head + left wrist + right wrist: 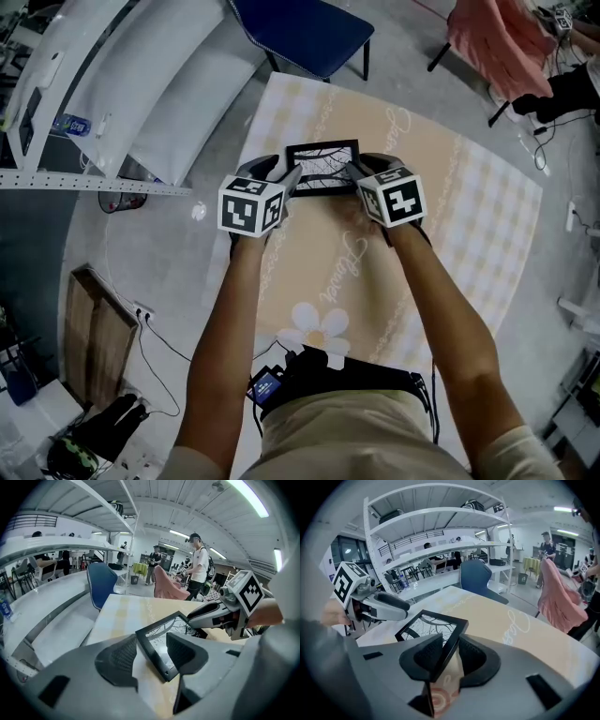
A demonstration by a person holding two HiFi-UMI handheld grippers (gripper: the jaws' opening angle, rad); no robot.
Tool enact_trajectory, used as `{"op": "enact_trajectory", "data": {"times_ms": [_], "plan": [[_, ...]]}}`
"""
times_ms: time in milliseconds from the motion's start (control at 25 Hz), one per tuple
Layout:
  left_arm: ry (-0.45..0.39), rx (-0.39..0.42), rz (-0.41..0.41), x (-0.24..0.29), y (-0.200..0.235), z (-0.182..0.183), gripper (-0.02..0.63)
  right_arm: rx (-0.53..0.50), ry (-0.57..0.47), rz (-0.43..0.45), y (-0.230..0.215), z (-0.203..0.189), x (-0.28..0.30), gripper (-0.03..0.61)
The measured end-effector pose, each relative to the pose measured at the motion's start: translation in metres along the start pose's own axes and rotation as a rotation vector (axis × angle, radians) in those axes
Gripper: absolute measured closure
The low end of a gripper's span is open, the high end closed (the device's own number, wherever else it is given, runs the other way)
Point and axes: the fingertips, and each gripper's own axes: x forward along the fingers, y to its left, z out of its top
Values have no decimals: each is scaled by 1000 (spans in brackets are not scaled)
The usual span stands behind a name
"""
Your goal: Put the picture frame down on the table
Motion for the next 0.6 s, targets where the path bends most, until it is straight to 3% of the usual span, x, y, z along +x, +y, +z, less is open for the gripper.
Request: {"op": "enact_trajectory", "data": {"times_ms": [440, 600], "plan": [[-186, 17, -57, -94, -27, 61, 438, -33, -134, -18, 28, 55, -78, 528], [-265, 62, -83, -143, -48, 83, 509, -44, -194, -12, 50, 76, -120, 547]]}}
